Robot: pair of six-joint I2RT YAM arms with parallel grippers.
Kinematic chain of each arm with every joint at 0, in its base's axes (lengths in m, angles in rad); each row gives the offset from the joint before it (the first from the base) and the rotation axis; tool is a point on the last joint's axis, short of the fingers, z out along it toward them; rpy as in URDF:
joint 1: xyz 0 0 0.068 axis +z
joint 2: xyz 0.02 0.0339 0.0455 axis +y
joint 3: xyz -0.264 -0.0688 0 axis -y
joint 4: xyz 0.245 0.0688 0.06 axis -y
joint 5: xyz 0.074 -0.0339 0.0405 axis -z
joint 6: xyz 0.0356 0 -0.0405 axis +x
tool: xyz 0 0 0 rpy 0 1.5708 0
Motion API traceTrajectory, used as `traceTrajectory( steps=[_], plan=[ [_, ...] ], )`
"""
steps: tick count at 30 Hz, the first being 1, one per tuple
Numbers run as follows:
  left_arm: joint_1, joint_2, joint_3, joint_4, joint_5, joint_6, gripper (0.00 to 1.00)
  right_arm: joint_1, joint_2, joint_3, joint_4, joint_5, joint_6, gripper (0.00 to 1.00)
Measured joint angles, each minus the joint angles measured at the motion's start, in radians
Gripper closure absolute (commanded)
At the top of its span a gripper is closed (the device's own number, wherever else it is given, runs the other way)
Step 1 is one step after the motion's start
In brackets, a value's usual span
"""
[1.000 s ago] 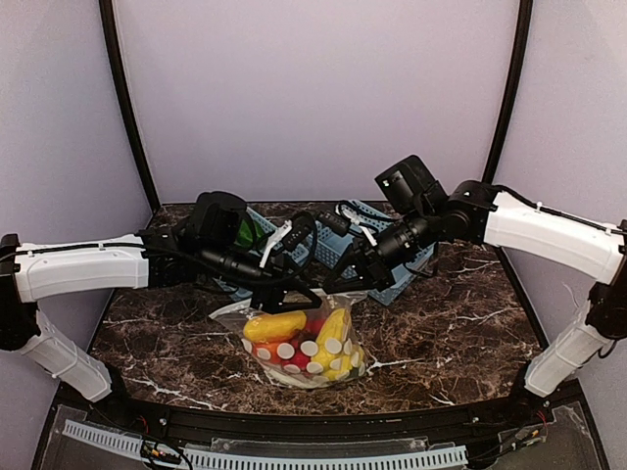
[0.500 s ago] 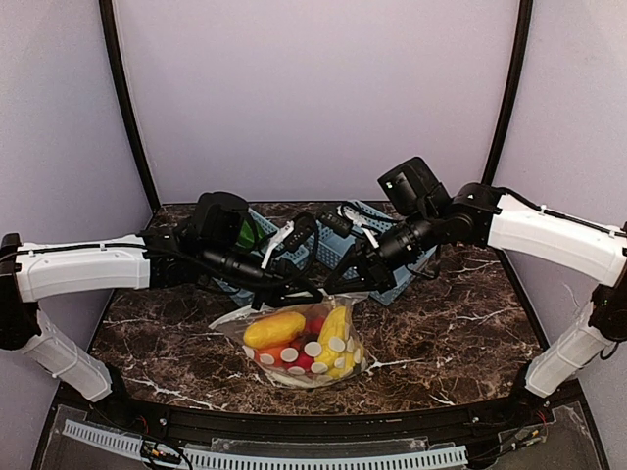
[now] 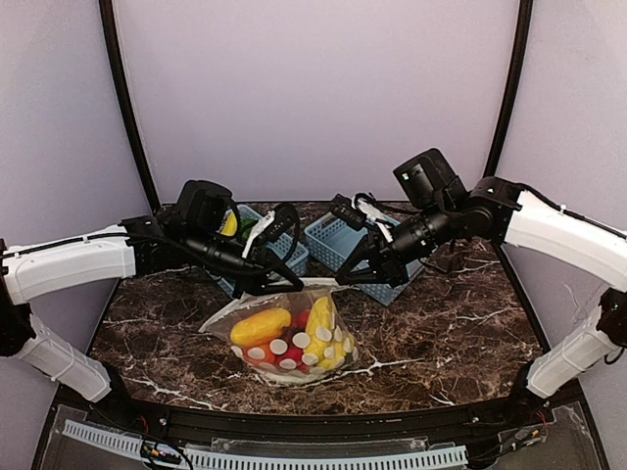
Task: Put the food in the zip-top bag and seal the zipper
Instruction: Zip the zipper on the zipper food storage bag, then place the zipper food storage bag at the center of the board.
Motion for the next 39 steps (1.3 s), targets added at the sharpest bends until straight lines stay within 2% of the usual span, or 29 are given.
traceTrajectory(
  steps=[9,10,12,14,16,20,27,39],
  plan=[
    [0.000,-0.013,0.026,-0.044,0.014,0.035,0.99,0.001,-0.012,0.004,-0.002,-0.003,-0.009,1.00],
    [0.000,-0.013,0.026,-0.044,0.017,0.035,0.99,0.001,-0.012,0.004,0.001,-0.008,-0.006,0.94],
    [0.002,-0.012,0.026,-0.044,0.024,0.032,0.99,0.001,-0.012,0.004,0.014,-0.016,0.004,0.70],
    [0.006,-0.013,0.027,-0.056,0.025,0.027,0.99,0.000,-0.017,0.000,0.008,-0.019,0.025,0.54],
    [0.031,-0.014,0.027,-0.085,0.018,0.019,0.99,-0.010,-0.049,-0.026,-0.009,-0.019,0.035,0.44],
    [0.053,-0.014,0.027,-0.094,0.010,-0.008,0.99,-0.015,-0.109,-0.058,-0.001,0.024,0.082,0.33],
    [0.052,-0.013,0.026,-0.087,-0.011,-0.065,0.99,-0.016,-0.206,-0.132,0.056,0.200,0.165,0.22],
    [0.063,-0.005,0.024,-0.079,-0.168,-0.095,0.99,-0.040,-0.251,-0.200,0.098,0.468,0.281,0.20]
  ],
)
